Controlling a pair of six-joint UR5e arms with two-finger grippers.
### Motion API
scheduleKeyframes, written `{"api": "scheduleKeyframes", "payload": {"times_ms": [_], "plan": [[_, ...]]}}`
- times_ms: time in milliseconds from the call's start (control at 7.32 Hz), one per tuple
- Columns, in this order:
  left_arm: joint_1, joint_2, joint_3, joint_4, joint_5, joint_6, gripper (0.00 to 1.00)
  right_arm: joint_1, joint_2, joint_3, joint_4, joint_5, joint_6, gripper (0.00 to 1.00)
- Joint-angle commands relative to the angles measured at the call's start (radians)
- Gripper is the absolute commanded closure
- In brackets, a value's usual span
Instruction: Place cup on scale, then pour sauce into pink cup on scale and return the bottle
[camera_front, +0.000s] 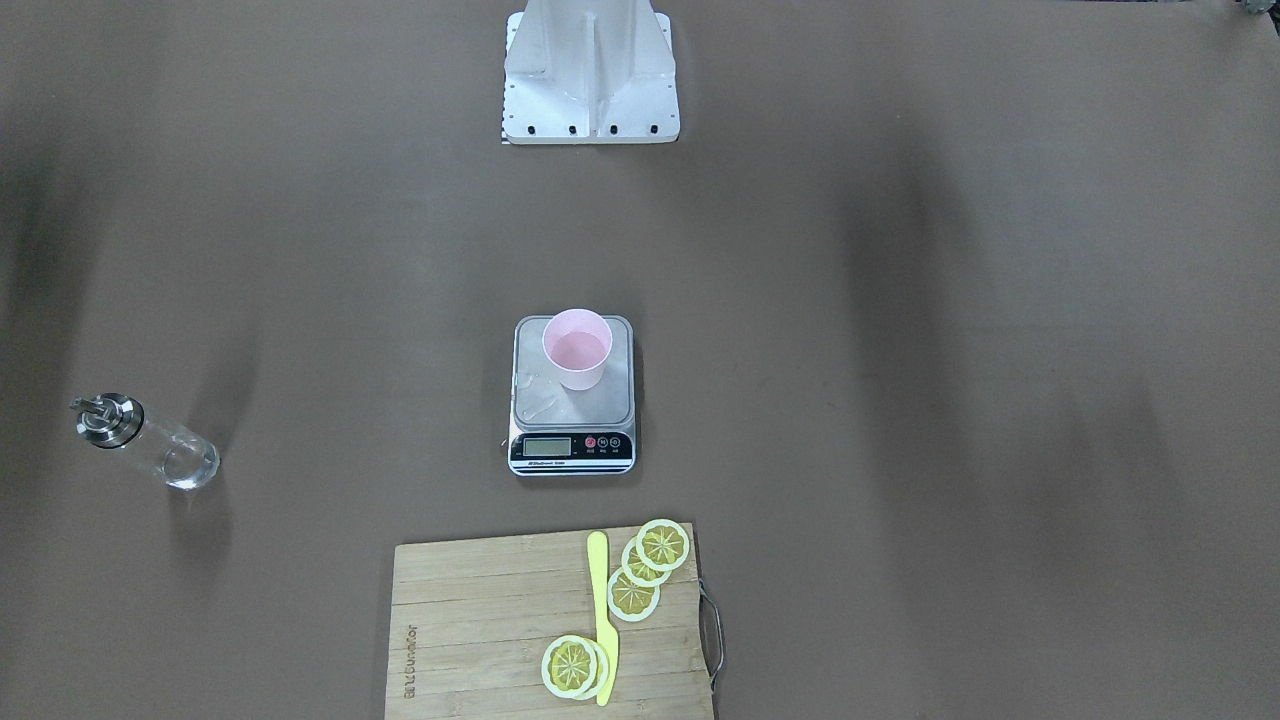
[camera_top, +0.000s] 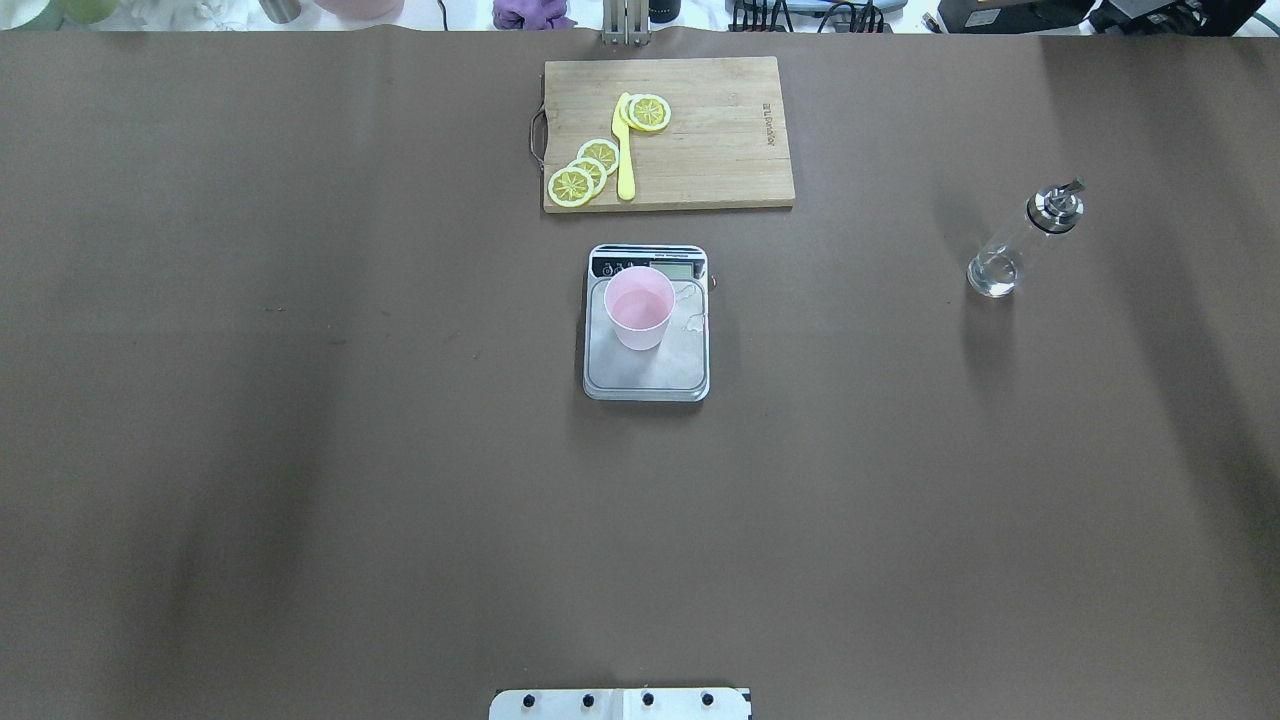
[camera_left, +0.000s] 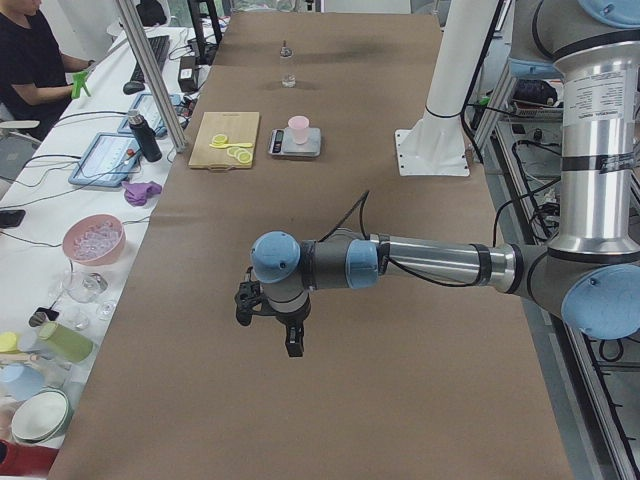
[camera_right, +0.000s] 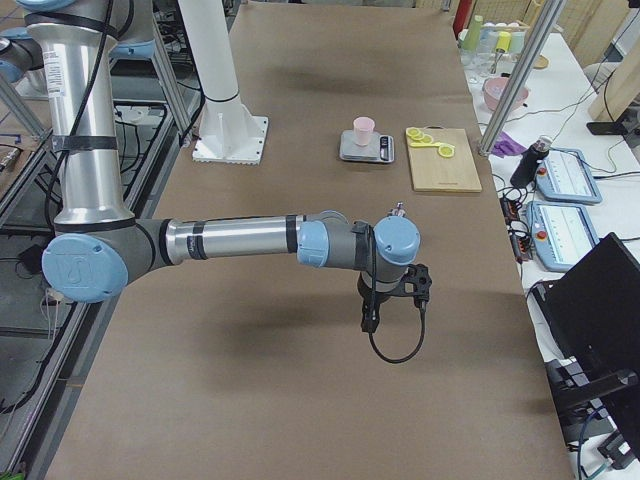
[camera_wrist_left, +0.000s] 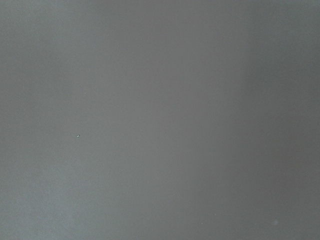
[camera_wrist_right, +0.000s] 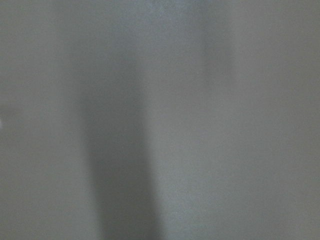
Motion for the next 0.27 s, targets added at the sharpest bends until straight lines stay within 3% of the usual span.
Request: {"api": "scheduleKeyframes", "payload": {"times_ms": [0,137], "plan": [[0.0,-0.002,0.0,0.0,0.0,0.004,0.02,0.0,0.002,0.001,0.0,0.0,0.001,0.0],[0.0,-0.002,0.0,0.0,0.0,0.004,0.02,-0.001,0.002,0.004,0.0,0.0,0.001,0.0]]}}
